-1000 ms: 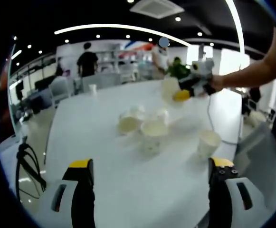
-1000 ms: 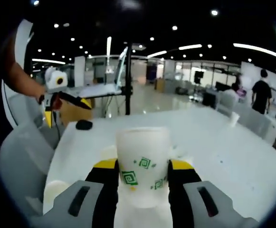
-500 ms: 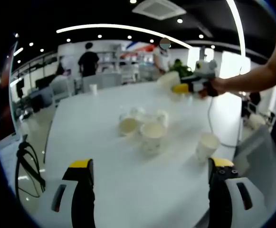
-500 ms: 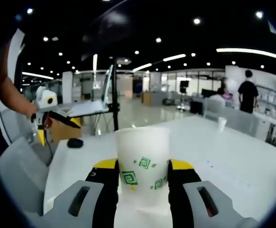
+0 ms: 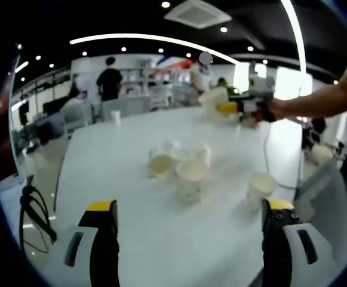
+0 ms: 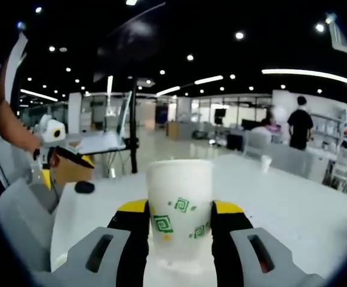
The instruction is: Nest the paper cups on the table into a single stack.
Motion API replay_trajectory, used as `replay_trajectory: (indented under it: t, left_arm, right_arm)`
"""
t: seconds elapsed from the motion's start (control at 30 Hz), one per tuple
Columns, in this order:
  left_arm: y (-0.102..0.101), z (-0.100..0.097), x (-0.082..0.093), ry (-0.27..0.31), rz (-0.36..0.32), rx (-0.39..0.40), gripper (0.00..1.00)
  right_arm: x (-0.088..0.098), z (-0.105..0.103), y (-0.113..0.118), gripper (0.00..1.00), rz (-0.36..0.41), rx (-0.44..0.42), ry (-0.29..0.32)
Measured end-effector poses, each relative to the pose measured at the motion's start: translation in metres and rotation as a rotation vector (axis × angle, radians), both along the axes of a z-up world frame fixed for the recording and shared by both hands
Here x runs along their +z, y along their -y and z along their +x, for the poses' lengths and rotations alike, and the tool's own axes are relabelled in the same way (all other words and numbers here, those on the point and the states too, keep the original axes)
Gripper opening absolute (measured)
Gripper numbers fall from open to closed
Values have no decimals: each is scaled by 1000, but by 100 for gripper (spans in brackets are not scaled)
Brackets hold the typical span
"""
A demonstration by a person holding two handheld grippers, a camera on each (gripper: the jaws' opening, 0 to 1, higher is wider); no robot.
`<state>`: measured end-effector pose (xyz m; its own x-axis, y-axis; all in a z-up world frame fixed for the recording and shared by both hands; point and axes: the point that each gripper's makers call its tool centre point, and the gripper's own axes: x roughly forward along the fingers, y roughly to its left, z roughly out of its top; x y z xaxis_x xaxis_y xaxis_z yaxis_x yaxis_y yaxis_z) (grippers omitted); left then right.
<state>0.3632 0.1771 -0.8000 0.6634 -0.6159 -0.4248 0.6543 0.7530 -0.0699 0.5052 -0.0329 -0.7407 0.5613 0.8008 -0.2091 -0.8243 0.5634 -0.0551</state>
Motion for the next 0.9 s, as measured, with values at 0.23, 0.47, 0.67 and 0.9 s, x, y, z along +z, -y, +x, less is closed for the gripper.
replay_trajectory:
  t: [0.23,0.47,0.67,0.9]
  left_arm:
    - [0,3,3,13,-5,-4,98]
    - [3,4,2,1,-12,3,98]
    - [5,2,0,0,-17,0,98]
    - [9,3,3,5,-28,-4,98]
  right_arm:
    - [-1,-1,-1,38,3,-4,-3]
    - [0,-5,-1,38,19,-4,-6]
    - [-1,-10,0,38,31,-3,-8]
    - [1,-20,-1,38,42,0,-12]
